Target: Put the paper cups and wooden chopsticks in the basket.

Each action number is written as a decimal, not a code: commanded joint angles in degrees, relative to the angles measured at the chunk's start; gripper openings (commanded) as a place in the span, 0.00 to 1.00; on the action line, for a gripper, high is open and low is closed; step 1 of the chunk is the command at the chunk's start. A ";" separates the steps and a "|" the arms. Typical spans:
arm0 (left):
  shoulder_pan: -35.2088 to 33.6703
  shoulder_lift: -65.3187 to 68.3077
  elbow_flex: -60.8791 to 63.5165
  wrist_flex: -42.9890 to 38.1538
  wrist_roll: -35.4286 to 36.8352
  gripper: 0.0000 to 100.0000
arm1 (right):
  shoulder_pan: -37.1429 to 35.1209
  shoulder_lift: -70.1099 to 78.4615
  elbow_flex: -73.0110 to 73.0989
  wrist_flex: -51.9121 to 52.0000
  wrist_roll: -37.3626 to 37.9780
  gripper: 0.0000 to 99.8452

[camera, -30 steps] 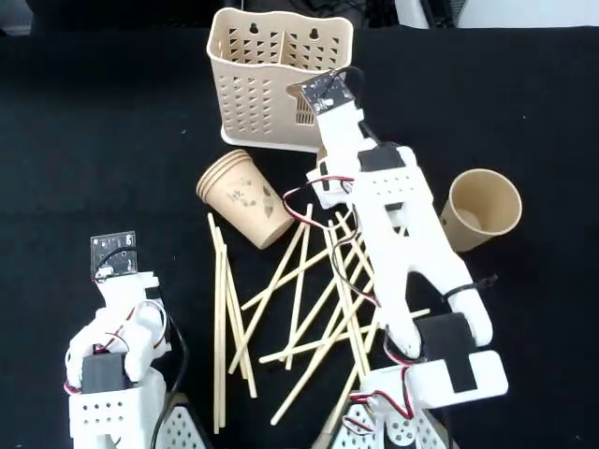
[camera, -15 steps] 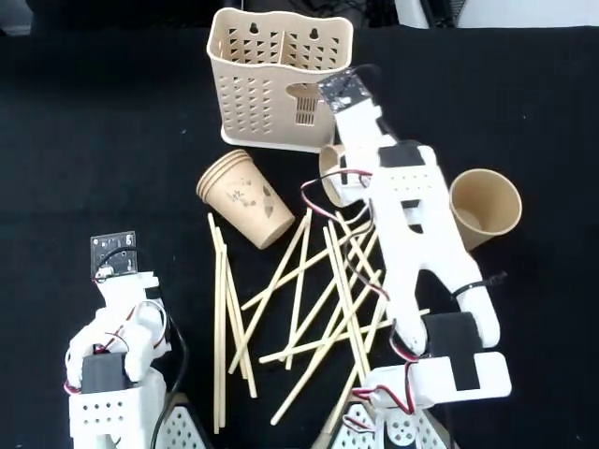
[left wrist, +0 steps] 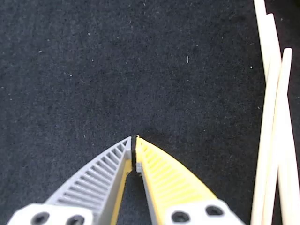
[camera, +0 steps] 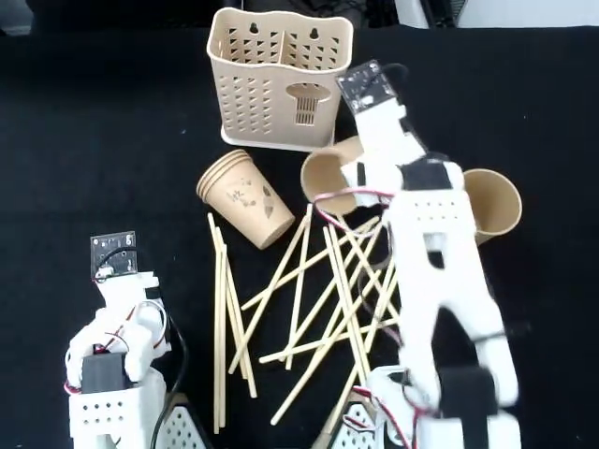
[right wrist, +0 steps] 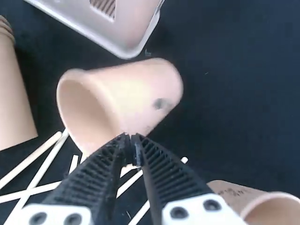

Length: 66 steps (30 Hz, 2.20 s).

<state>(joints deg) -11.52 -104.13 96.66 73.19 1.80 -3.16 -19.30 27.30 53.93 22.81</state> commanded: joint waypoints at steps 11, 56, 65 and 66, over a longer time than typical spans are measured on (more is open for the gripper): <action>0.04 -0.09 0.57 -0.09 -0.62 0.03 | -1.67 -17.98 8.22 6.07 0.44 0.15; 0.04 -0.09 0.57 -0.09 -0.62 0.03 | -13.01 -4.79 31.25 -38.42 -8.62 0.28; 0.04 -0.09 0.57 -0.09 -0.62 0.03 | -4.75 -5.14 31.25 -38.33 -8.44 0.28; 0.04 -0.09 0.57 -0.09 -0.62 0.03 | -4.48 -5.23 31.25 -38.33 -8.53 0.28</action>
<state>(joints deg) -11.52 -104.13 96.66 73.19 1.80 -9.32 -24.13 58.86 16.57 14.37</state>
